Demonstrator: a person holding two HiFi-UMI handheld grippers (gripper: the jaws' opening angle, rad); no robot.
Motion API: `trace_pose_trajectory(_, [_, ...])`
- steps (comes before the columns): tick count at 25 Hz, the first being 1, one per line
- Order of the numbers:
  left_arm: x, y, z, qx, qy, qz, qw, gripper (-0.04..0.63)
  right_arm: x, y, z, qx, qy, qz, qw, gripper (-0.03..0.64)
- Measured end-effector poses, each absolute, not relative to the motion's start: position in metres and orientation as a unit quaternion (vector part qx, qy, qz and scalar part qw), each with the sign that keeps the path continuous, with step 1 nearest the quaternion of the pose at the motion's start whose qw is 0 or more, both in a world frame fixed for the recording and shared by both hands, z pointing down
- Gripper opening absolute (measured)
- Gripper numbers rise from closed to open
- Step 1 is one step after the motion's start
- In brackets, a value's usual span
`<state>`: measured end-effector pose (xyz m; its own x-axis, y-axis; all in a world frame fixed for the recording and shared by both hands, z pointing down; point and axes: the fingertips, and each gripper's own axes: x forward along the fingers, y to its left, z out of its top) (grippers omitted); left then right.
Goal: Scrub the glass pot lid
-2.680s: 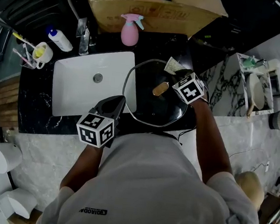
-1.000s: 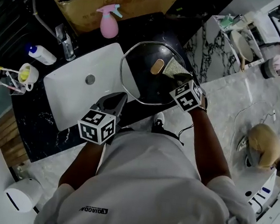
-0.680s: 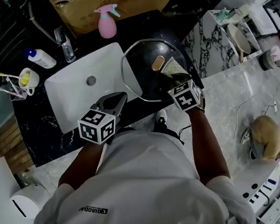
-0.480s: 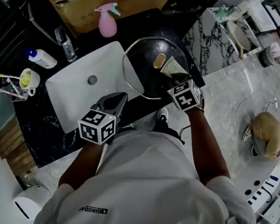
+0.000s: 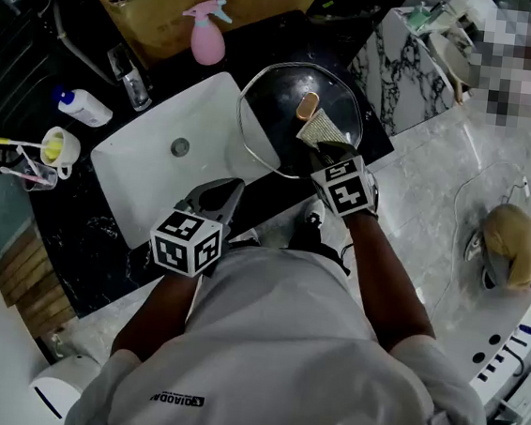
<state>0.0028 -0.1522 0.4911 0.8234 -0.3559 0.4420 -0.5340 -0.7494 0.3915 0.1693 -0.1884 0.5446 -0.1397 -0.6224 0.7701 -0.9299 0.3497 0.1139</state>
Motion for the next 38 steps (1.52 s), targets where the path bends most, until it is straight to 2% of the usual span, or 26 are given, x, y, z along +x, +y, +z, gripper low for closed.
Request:
trace_pose_trajectory(8, [-0.007, -0.142, 0.491, 0.920, -0.240, 0.166, 0.262, 0.012, 0.147, -0.182, 0.546, 0.522, -0.734, 0.187, 0.391, 0.086])
trace_pose_trajectory(19, [-0.009, -0.130, 0.496, 0.921, -0.231, 0.165, 0.267, 0.012, 0.124, -0.166, 0.554, 0.467, -0.744, 0.108, 0.465, 0.086])
trace_pose_trajectory(23, [-0.007, -0.129, 0.498, 0.922, -0.231, 0.164, 0.266, 0.012, 0.108, -0.162, 0.556, 0.442, -0.757, 0.099, 0.470, 0.084])
trace_pose_trajectory(31, [-0.016, -0.123, 0.491, 0.917, -0.259, 0.152, 0.262, 0.012, 0.080, -0.136, 0.549, 0.389, -0.801, 0.118, 0.440, 0.083])
trace_pose_trajectory(38, [0.015, -0.095, 0.475, 0.923, -0.251, 0.160, 0.244, 0.012, 0.082, -0.095, 0.488, 0.425, -0.839, 0.122, 0.315, 0.077])
